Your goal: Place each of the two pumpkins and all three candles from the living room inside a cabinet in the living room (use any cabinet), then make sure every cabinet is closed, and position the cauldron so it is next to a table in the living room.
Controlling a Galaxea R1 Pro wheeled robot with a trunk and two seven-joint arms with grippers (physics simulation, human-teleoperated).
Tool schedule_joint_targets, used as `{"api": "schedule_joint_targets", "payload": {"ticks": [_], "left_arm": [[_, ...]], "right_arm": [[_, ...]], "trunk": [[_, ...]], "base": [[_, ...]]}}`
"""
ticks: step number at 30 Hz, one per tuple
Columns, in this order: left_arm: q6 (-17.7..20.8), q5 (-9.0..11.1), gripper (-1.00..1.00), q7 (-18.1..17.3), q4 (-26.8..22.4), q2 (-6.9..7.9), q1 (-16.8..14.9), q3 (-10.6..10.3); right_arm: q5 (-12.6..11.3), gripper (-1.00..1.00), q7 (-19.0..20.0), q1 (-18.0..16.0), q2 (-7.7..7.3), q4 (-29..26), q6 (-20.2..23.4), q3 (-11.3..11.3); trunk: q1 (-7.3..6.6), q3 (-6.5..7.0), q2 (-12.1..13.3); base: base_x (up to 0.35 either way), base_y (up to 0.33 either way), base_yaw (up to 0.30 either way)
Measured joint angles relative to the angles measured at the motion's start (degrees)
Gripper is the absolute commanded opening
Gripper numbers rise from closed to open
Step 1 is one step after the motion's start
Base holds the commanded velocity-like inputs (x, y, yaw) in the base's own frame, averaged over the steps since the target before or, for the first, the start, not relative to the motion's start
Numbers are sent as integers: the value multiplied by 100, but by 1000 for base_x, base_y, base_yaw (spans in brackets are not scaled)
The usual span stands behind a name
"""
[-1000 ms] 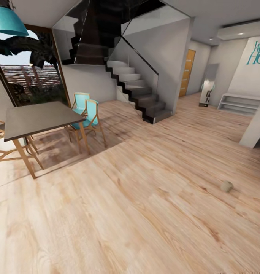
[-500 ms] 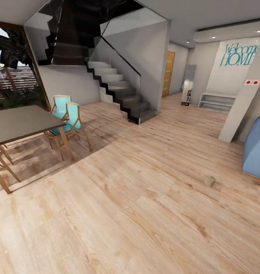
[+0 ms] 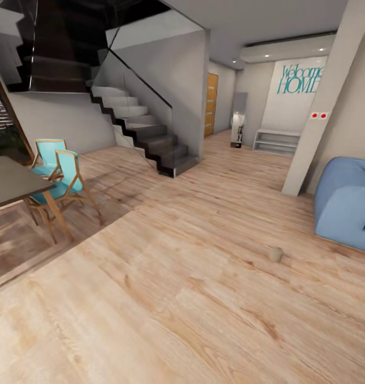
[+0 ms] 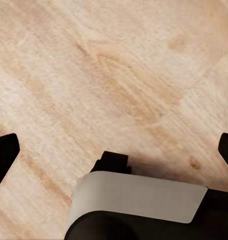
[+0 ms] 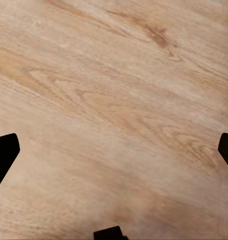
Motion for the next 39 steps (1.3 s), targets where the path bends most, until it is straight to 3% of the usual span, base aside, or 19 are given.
{"api": "schedule_joint_targets", "payload": {"ticks": [39], "left_arm": [[9,0,100,0,0,0,0,-2]], "right_arm": [[0,100,-9,1,8,-8,0,0]], "trunk": [[0,82,0]], "base": [[321,0,-259]]}}
